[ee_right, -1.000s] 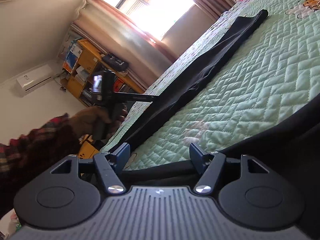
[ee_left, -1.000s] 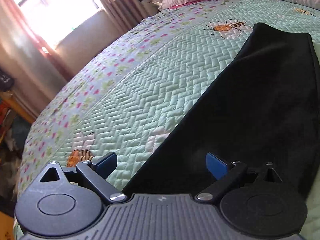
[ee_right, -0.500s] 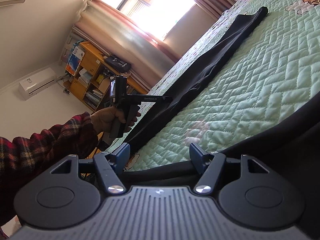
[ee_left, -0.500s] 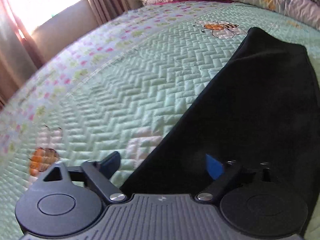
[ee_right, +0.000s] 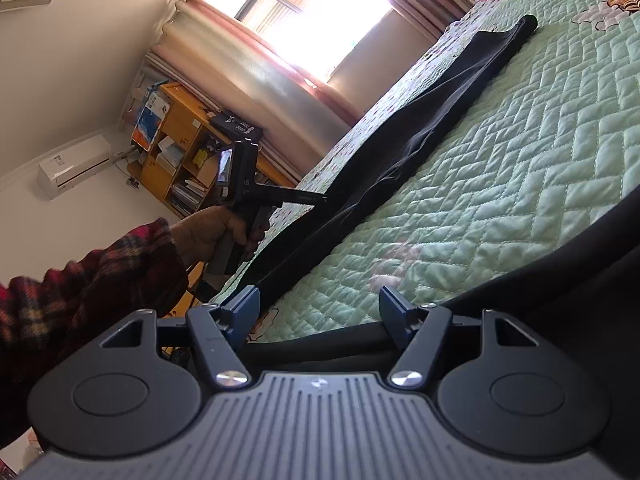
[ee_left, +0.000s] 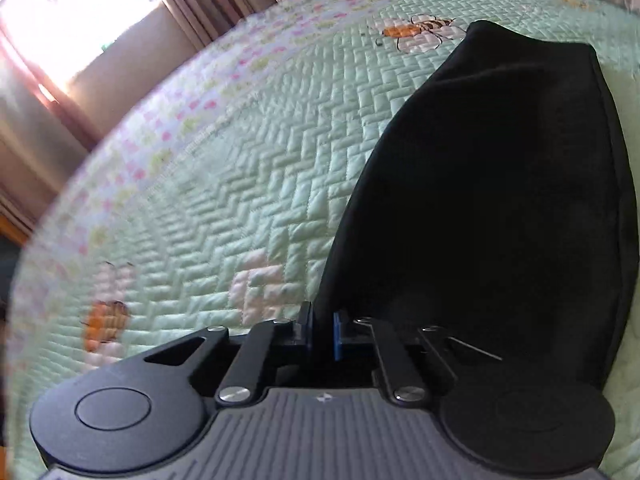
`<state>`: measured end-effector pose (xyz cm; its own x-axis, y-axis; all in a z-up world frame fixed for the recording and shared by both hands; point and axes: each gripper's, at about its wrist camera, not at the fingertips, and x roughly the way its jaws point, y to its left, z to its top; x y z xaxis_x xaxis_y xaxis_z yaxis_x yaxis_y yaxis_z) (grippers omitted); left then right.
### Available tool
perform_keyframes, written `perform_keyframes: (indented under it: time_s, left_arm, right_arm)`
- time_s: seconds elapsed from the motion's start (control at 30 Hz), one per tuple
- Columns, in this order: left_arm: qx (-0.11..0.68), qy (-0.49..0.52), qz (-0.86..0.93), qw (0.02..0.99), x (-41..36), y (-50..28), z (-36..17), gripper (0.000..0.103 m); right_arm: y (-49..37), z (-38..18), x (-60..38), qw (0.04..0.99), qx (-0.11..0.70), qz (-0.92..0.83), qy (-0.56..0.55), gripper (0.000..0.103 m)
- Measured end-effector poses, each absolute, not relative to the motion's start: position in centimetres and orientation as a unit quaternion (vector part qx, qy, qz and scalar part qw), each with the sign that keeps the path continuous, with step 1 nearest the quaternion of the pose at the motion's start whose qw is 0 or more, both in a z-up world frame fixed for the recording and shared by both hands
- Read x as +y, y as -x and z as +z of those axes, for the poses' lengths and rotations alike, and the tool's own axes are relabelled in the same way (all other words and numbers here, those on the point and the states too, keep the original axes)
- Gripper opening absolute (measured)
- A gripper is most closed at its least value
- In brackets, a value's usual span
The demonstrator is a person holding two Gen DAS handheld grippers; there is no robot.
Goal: Fold clothes
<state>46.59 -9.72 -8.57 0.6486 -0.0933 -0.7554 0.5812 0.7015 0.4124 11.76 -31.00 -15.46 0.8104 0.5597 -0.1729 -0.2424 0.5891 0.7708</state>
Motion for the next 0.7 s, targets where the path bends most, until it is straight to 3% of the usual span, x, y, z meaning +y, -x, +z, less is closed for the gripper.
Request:
perform_keyframes:
  time_s: [0.27, 0.37, 0.57, 0.7]
  left_arm:
    - [0.237, -0.346, -0.203, 0.885, -10.6, -32.7, 0.8, 0.008]
    - [0.204, -0.346, -0.284, 0.871, -10.1, -21.8, 3.3, 0.008]
    - [0.296, -0.319, -0.309, 0.846, -8.2, -8.5, -4.6, 0.011]
    - [0.291, -0.252, -0.274, 0.881, -7.4, -4.9, -7.4, 0.020]
  right_arm:
    - [-11.9, -15.5, -31.0, 0.867, 0.200, 0.232, -0.393, 0.067]
    - [-11.7, -15.5, -31.3, 0.867, 0.190, 0.226, -0.402, 0.067]
    - [-9.7, -15.1, -33.4, 0.865, 0.189, 0.160, -0.436, 0.067]
    - [-6.6, -13.5, -34.1, 0.887, 0.207, 0.106, -0.400, 0.068]
